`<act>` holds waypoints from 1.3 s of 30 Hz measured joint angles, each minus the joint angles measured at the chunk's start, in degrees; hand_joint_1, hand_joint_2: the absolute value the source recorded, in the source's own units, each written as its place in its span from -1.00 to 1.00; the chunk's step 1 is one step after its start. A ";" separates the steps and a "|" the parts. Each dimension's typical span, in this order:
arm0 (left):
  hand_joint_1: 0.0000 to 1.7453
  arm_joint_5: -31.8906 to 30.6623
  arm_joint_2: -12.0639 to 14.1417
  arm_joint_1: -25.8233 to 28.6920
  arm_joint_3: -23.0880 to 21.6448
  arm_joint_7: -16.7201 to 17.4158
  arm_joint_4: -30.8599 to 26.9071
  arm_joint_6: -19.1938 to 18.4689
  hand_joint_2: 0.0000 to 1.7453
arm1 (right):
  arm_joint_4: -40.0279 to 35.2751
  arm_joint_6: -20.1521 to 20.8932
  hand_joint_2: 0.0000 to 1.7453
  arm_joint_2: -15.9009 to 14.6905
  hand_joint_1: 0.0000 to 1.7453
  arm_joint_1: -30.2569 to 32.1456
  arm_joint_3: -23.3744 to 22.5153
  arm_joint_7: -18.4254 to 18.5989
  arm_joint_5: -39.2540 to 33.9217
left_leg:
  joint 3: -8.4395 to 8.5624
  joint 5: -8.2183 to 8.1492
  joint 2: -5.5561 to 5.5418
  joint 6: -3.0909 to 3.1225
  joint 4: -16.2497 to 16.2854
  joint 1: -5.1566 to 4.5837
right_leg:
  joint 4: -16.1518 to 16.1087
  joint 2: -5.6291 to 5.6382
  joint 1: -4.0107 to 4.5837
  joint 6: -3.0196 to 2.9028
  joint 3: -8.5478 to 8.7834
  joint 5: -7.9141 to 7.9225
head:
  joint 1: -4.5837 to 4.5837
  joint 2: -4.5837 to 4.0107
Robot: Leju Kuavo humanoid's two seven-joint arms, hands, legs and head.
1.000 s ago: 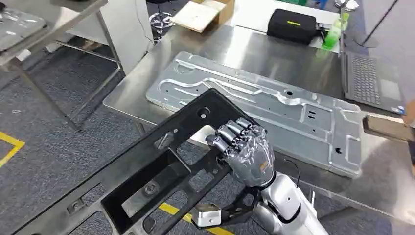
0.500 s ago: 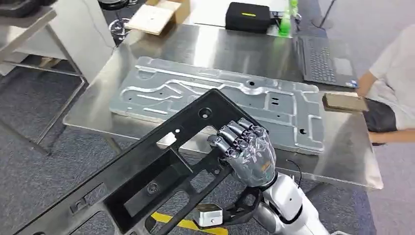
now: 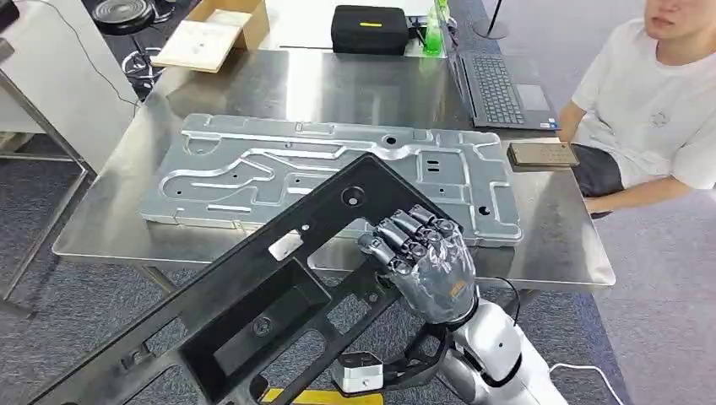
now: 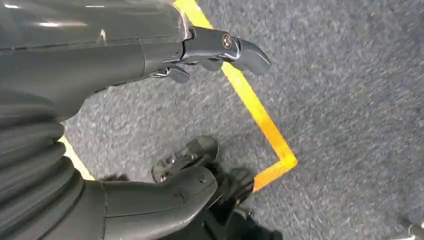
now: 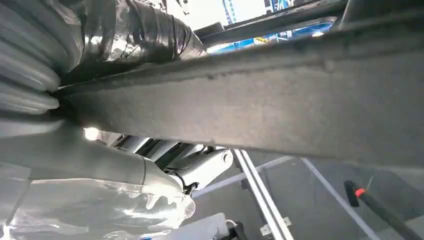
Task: Take the parts from the cabinet and place them on the table.
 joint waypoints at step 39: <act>-1.00 1.03 0.59 0.29 -1.66 0.83 0.00 -1.84 1.00 | 2.54 0.28 1.00 0.42 1.00 -0.26 -0.35 2.01 1.42 | -0.58 0.59 2.21 0.06 0.03 -0.29 | 2.04 -3.54 -0.35 -0.08 0.60 -0.17 | -0.04 0.00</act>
